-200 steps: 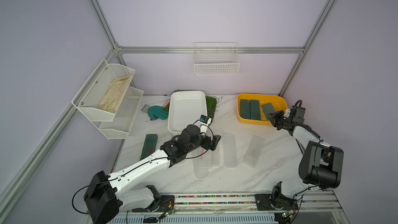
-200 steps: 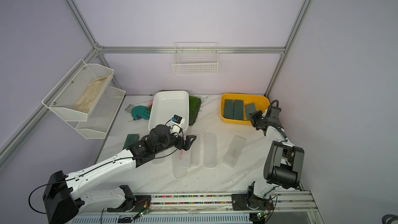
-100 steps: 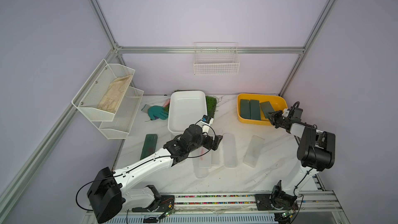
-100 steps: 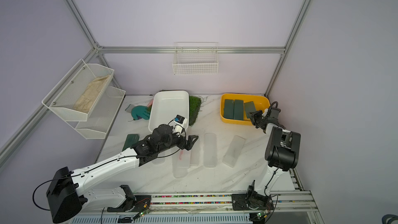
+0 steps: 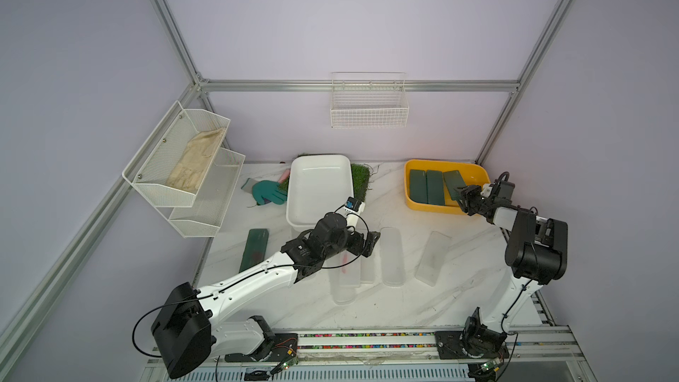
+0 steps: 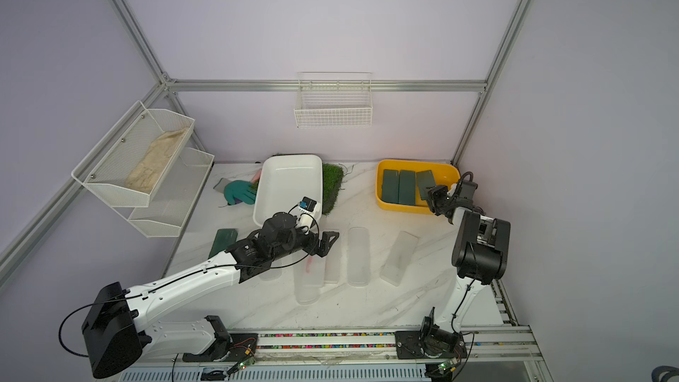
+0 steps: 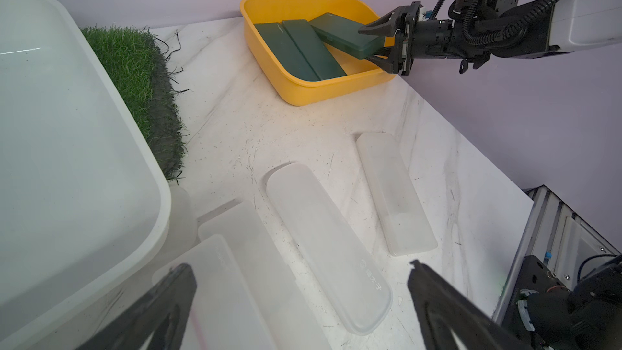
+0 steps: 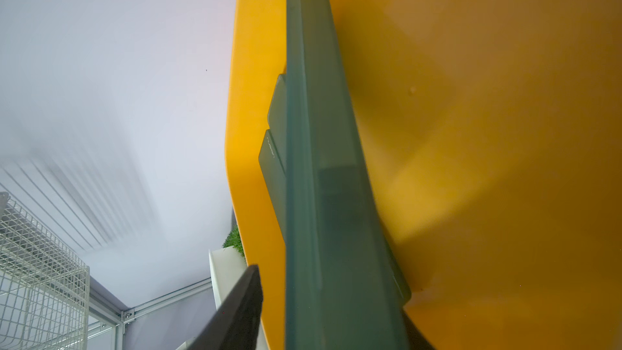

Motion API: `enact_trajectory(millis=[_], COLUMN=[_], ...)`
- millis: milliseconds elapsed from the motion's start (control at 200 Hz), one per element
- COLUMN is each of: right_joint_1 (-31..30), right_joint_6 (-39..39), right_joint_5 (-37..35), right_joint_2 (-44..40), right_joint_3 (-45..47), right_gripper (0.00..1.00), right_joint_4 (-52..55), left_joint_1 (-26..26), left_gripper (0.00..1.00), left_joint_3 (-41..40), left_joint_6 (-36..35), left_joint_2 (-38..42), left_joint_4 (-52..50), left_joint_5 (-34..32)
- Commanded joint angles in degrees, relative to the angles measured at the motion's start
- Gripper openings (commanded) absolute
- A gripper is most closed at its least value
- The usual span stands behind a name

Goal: Place the pencil cases by color into the storage box
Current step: Place the pencil case at the storage box.

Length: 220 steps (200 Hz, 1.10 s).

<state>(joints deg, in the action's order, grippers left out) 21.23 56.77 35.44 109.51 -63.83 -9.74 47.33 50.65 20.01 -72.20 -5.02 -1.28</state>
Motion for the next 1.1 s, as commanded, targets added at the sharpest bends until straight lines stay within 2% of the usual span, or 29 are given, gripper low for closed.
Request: enact_trajectory(millis=[0, 175, 325, 710, 1095], right_joint_1=[0.2, 0.0, -1.2, -5.4, -5.4], right_joint_6=[-0.1, -2.1, -5.0, -12.8, -14.4], right_joint_5=[-1.8, -3.0, -4.3, -6.3, -6.8], right_joint_2=[1.4, 1.3, 0.7, 1.8, -1.3], right_joint_3=[-1.1, -3.1, -5.6, -10.5, -9.2], right_gripper=[0.60, 0.73, 0.79, 0.84, 0.86], right_joint_4=[5.7, 11.6, 17.4, 29.1, 33.1], left_joint_1=[0.2, 0.2, 0.0, -0.7, -1.7], left_gripper=[1.00, 1.00, 1.00, 1.00, 1.00], left_joint_3=[0.0, -0.9, -1.3, -0.9, -1.2], left_joint_6=[0.6, 0.9, 1.0, 2.2, 4.1], left_joint_2=[0.5, 1.2, 1.5, 5.1, 6.9], left_joint_4=[3.3, 4.1, 3.6, -2.8, -6.1], left_joint_5=[0.6, 0.3, -0.8, -6.2, -7.1])
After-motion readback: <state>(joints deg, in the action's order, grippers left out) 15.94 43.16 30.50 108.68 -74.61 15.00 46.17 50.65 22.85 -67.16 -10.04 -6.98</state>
